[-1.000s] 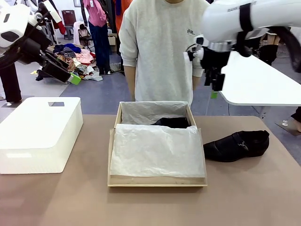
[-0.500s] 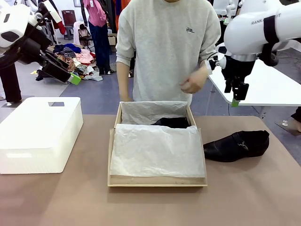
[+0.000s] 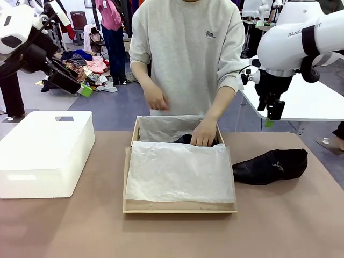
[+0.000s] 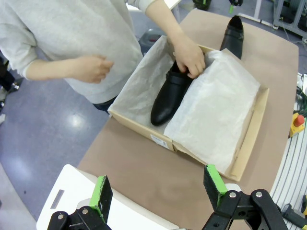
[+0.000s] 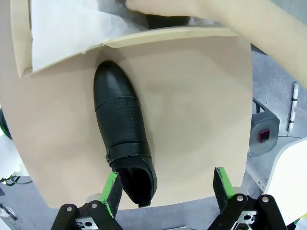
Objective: Pack the shoes into the box.
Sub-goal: Place the other shoe of the Shoes into the Shoes Box.
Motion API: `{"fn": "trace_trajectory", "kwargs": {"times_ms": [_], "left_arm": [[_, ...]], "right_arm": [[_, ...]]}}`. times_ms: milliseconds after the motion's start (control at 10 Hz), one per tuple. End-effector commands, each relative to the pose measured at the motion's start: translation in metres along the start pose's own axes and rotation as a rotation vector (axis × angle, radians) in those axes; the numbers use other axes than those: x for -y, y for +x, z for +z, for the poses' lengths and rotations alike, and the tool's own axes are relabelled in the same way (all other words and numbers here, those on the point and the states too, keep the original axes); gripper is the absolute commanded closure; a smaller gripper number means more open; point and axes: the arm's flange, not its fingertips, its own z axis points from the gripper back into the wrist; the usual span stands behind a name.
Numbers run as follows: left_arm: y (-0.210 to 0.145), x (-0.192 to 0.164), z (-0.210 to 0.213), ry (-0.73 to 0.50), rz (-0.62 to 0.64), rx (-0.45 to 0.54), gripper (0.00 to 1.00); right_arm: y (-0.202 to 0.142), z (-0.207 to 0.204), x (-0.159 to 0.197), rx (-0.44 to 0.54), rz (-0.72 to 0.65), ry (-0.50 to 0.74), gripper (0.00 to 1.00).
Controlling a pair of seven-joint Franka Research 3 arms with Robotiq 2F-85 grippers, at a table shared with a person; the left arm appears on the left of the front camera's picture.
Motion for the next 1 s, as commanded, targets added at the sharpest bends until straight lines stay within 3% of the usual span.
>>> {"fn": "trace_trajectory", "kwargs": {"times_ms": [0, 400, 900], "left_arm": [[0.000, 0.000, 0.001, -0.009, -0.001, 0.004, 0.00], [0.000, 0.000, 0.001, -0.009, -0.001, 0.004, 0.00], [0.000, 0.000, 0.001, -0.009, -0.001, 0.004, 0.00]], "right_arm": [[-0.001, 0.001, 0.000, -0.003, 0.001, -0.004, 0.00], [0.000, 0.000, 0.000, 0.000, 0.000, 0.000, 0.00], [-0.047, -0.013, -0.005, -0.018, -0.039, -0.032, 0.00]]}}
